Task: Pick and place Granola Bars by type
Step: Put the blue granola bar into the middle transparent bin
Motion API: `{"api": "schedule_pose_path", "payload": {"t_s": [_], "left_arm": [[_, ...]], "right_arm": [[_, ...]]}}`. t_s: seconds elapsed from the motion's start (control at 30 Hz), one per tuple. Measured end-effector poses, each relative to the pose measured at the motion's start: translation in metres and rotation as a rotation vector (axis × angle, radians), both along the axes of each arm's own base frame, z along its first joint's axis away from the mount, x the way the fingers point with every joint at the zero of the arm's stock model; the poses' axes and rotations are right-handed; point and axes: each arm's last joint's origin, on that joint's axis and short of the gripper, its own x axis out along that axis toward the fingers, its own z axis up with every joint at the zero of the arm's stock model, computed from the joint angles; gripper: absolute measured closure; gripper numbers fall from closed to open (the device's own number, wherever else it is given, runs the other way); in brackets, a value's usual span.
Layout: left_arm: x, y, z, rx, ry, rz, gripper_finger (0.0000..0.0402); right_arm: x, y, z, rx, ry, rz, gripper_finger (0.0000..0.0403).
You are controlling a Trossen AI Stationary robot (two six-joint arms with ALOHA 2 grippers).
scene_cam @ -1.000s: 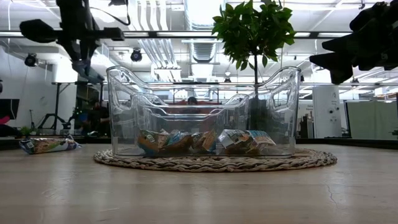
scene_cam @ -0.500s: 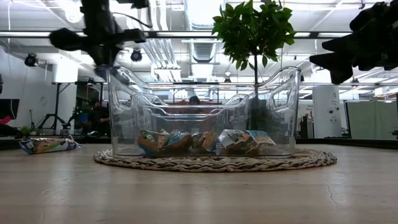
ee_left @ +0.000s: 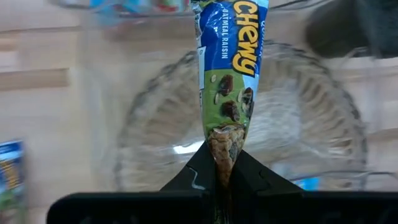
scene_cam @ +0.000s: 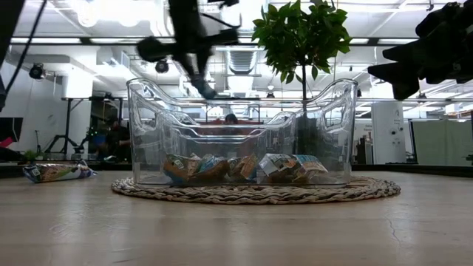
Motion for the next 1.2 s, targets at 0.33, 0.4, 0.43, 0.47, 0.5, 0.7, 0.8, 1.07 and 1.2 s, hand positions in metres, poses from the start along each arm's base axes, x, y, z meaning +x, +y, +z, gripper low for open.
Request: {"api": "schedule_pose_path", "payload": {"t_s": [0.33,0.4,0.43,0.47,0.5,0.7,0.8,1.07,1.2], "left_arm": [[0.062,0.007,-0.018,-0.04,-0.024,-0.029,0.0401],[0.073,0.008,-0.022,-0.04,-0.026,-0.03,0.0401],[0.077,0.009,-0.024,-0.04,-0.029,-0.029,0.0401],[0.081,0.01,-0.027,-0.04,-0.028,-0.028,0.0401],[0.085,0.011,-0.029,-0.04,-0.027,-0.027,0.0401],[0.095,0.013,-0.047,-0.048,0.001,-0.024,0.0401],[0.098,0.013,-0.057,-0.055,0.024,-0.024,0.0401],[0.104,0.016,-0.076,-0.078,0.045,-0.011,0.0401],[0.108,0.023,-0.082,-0.079,0.028,0.012,0.0401]], "right_arm": [[0.0,0.0,0.0,0.0,0.0,0.0,0.0179],[0.0,0.0,0.0,0.0,0.0,0.0,0.0179],[0.0,0.0,0.0,0.0,0.0,0.0,0.0179],[0.0,0.0,0.0,0.0,0.0,0.0,0.0179],[0.0,0.0,0.0,0.0,0.0,0.0,0.0179],[0.0,0.0,0.0,0.0,0.0,0.0,0.0179],[0.0,0.0,0.0,0.0,0.001,0.0,0.0179],[0.0,0.0,0.0,0.0,0.0,0.0,0.0179],[0.0,0.0,0.0,0.0,0.002,0.0,0.0179]]}}
